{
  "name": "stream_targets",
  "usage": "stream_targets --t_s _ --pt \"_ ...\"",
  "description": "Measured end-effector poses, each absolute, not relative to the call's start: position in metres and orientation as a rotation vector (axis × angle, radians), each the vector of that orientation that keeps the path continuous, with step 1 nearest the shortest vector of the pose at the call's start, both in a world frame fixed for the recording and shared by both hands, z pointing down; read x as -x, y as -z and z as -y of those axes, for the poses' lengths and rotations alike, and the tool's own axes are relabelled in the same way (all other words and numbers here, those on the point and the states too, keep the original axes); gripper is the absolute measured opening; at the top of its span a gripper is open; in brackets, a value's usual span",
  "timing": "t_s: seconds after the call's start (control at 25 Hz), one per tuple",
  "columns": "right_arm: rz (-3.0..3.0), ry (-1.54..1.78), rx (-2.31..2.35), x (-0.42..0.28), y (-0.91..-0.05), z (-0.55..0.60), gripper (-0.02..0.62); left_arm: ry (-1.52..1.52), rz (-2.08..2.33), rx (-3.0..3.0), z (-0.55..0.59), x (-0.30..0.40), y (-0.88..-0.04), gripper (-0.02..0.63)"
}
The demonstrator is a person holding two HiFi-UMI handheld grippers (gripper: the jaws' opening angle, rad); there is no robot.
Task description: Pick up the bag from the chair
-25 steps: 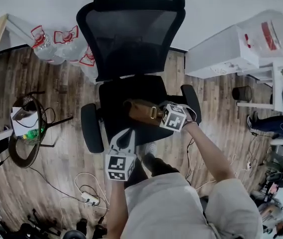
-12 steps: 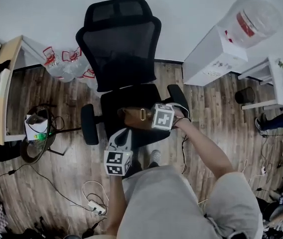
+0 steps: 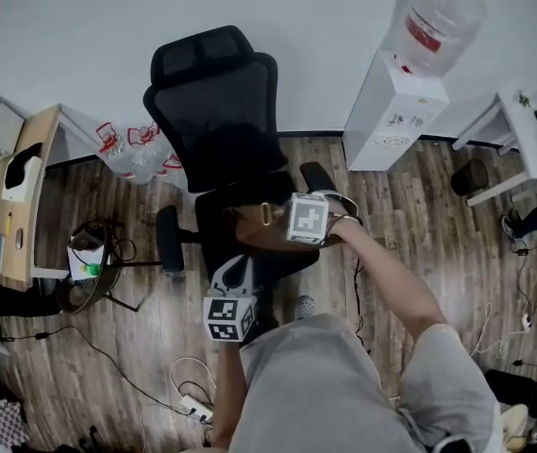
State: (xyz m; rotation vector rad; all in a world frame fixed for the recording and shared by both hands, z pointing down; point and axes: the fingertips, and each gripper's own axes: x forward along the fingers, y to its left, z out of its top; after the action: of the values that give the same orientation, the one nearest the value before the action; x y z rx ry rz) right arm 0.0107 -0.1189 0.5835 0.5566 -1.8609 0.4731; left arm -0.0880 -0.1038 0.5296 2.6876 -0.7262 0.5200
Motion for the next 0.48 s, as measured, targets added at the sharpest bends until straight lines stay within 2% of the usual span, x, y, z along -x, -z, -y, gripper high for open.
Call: stream_targets --t_s 0.48 --pt "1.83 -0.454 -0.517 -0.02 -0.579 0.058 0.127 -0.494 0.781 -2.697 0.035 0.097 -0.519 0.006"
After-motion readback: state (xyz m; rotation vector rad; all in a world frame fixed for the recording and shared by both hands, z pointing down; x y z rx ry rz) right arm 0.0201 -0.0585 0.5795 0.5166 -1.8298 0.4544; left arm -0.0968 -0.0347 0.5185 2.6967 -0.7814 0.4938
